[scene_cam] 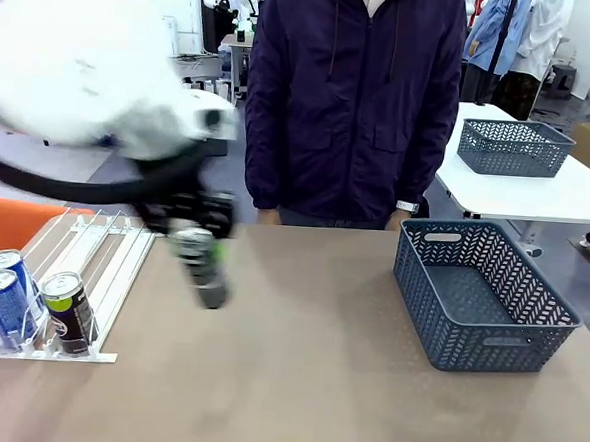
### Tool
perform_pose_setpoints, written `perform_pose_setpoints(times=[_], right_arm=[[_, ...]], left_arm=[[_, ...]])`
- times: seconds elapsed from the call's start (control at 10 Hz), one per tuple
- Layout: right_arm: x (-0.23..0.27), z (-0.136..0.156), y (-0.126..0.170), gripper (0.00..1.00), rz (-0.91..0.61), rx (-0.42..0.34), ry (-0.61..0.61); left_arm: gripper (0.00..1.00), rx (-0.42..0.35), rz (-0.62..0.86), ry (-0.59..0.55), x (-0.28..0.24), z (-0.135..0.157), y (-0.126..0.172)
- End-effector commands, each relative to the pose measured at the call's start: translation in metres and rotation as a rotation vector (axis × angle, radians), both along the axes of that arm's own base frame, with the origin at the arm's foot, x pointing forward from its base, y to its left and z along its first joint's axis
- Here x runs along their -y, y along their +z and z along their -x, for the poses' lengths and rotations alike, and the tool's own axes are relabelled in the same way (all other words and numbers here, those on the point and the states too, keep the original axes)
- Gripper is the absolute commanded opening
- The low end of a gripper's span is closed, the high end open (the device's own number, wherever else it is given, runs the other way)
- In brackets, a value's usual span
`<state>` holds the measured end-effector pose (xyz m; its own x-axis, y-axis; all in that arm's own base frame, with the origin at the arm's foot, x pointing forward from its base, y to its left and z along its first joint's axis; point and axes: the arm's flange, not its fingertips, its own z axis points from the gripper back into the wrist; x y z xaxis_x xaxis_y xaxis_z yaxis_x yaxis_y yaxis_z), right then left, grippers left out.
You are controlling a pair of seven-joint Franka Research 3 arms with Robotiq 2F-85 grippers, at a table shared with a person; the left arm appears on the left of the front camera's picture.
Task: Retrieve and store the cans from the dispenser.
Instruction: Pick up one can from the Automatic Can Dispenser and place it in the middle of the table.
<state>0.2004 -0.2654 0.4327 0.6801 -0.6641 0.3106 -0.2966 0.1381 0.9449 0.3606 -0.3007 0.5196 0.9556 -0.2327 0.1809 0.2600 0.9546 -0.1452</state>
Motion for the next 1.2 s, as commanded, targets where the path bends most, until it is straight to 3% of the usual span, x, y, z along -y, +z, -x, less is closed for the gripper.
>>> perform_pose_setpoints(times=[0.0, 0.2, 0.3, 0.5, 0.9, 1.1], right_arm=[[0.0, -0.001, 0.005, 1.0, -0.012, 0.007, -0.003], [0.0, -0.001, 0.005, 1.0, -0.012, 0.007, -0.003], [0.0, -0.001, 0.005, 1.0, -0.012, 0.007, -0.003], [0.0, -0.001, 0.005, 1.0, -0.012, 0.007, -0.003], [0.0, -0.001, 0.005, 1.0, -0.012, 0.007, -0.003], [0.0, -0.001, 0.005, 1.0, -0.012, 0.007, -0.003]], left_arm=[[0.0, 0.014, 0.023, -0.018, 0.068, -0.056, -0.015], [0.0, 0.047, -0.033, -0.052, 0.138, -0.08, -0.053], [0.0, -0.002, -0.07, -0.055, 0.153, -0.088, -0.072], [0.0, -0.009, -0.116, -0.052, 0.157, -0.097, -0.093], [0.0, -0.073, -0.141, -0.059, 0.159, -0.103, -0.104], [1.0, -0.07, -0.147, -0.055, 0.157, -0.103, -0.104]])
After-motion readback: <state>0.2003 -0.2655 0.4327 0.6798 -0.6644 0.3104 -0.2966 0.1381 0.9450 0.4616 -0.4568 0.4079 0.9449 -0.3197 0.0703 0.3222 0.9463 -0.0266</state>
